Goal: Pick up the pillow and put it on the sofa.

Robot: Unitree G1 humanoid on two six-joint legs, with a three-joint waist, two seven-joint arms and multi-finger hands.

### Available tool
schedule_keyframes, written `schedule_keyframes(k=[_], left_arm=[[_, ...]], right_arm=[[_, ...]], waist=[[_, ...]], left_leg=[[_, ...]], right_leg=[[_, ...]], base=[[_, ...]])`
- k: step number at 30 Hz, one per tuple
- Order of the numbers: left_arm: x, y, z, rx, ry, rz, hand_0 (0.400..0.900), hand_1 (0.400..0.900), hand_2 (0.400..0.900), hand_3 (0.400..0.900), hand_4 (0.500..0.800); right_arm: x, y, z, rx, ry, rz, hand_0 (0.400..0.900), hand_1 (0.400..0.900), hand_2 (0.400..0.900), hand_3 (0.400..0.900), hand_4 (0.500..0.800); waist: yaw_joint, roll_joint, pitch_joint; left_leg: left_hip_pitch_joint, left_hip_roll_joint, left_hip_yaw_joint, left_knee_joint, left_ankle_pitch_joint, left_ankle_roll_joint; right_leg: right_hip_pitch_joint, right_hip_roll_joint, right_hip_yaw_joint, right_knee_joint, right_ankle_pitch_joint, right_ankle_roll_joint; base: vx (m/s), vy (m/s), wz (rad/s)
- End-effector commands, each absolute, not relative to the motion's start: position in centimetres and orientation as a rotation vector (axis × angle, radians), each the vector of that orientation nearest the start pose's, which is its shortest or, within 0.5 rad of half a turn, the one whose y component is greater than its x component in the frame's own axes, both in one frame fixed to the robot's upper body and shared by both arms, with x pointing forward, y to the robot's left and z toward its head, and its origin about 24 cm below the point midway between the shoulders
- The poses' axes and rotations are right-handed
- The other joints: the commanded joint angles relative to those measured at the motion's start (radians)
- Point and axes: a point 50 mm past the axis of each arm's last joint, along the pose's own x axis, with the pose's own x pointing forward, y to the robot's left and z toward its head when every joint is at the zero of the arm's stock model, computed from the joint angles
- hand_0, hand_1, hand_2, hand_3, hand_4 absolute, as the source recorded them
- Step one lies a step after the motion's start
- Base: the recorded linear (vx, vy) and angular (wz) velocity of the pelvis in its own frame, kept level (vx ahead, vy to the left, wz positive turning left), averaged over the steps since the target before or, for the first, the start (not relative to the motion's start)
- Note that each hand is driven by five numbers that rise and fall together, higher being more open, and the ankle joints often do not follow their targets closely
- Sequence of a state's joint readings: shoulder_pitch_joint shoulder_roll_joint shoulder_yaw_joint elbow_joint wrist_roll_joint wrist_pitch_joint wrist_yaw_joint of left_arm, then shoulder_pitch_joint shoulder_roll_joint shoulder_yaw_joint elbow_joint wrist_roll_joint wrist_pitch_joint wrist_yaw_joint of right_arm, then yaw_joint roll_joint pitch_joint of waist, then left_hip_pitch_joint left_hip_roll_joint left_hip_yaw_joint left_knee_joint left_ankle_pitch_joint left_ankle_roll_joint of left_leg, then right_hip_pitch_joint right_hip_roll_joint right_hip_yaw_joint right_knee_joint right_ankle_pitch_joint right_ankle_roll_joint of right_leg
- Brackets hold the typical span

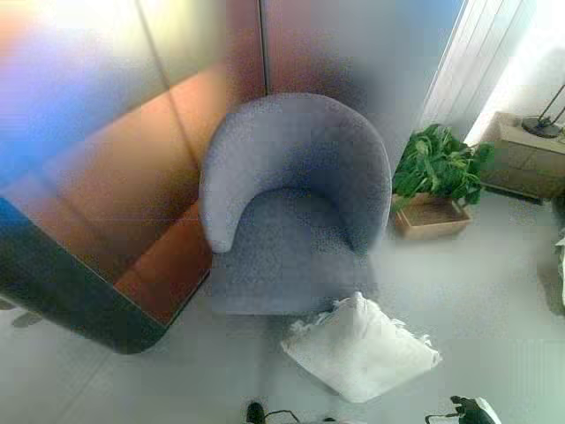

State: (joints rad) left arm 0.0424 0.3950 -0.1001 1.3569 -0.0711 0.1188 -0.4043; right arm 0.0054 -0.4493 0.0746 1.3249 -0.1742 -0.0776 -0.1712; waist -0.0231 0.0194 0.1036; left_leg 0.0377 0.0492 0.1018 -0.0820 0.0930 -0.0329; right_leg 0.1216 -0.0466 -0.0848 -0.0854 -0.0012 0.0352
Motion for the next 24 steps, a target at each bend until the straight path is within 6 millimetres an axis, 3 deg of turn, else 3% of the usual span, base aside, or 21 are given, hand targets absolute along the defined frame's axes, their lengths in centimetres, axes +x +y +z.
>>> schedule_keyframes(k=[1,12,19,24], left_arm=[[3.5,30.3,-14.5,0.099,1.565,-0.069,0.9,0.9,0.9,0.9,0.8],[3.2,30.2,-14.5,0.063,1.56,-0.07,0.9,0.9,0.9,0.9,0.8],[3.4,30.5,-14.3,0.059,1.565,-0.077,0.9,0.9,0.9,0.9,0.8],[4.6,30.5,-14.2,0.068,1.531,-0.087,0.9,0.9,0.9,0.9,0.8]], right_arm=[[10.9,-34.1,-11.3,-0.82,1.085,-0.268,0.9,0.9,0.9,0.9,0.8],[11.8,-34.7,-10.3,-0.944,0.988,-0.318,0.9,0.9,0.9,0.9,0.8],[13.8,-35.8,-8.8,-0.998,0.915,-0.328,0.9,0.9,0.9,0.9,0.8],[16.5,-36.3,-7.1,-1.028,0.828,-0.339,0.9,0.9,0.9,0.9,0.8]], waist=[[0.0,-0.037,0.023],[0.004,-0.031,0.035],[0.014,-0.013,0.053],[0.021,0.0,0.09]], left_leg=[[0.076,-0.008,0.01,-0.005,-0.112,0.002],[0.069,-0.007,0.01,-0.005,-0.108,0.0],[0.036,-0.008,0.001,-0.005,-0.097,-0.004],[-0.024,-0.01,-0.009,-0.005,-0.079,-0.009]], right_leg=[[-0.031,-0.023,-0.011,-0.002,0.039,0.065],[-0.038,-0.027,-0.016,-0.002,0.046,0.07],[-0.067,-0.036,-0.027,-0.002,0.054,0.073],[-0.122,-0.043,-0.035,-0.002,0.067,0.075]], base=[[0.0,0.0,0.0],[0.0,0.0,0.0],[0.0,-0.025,0.03],[-0.09,-0.036,0.04]])
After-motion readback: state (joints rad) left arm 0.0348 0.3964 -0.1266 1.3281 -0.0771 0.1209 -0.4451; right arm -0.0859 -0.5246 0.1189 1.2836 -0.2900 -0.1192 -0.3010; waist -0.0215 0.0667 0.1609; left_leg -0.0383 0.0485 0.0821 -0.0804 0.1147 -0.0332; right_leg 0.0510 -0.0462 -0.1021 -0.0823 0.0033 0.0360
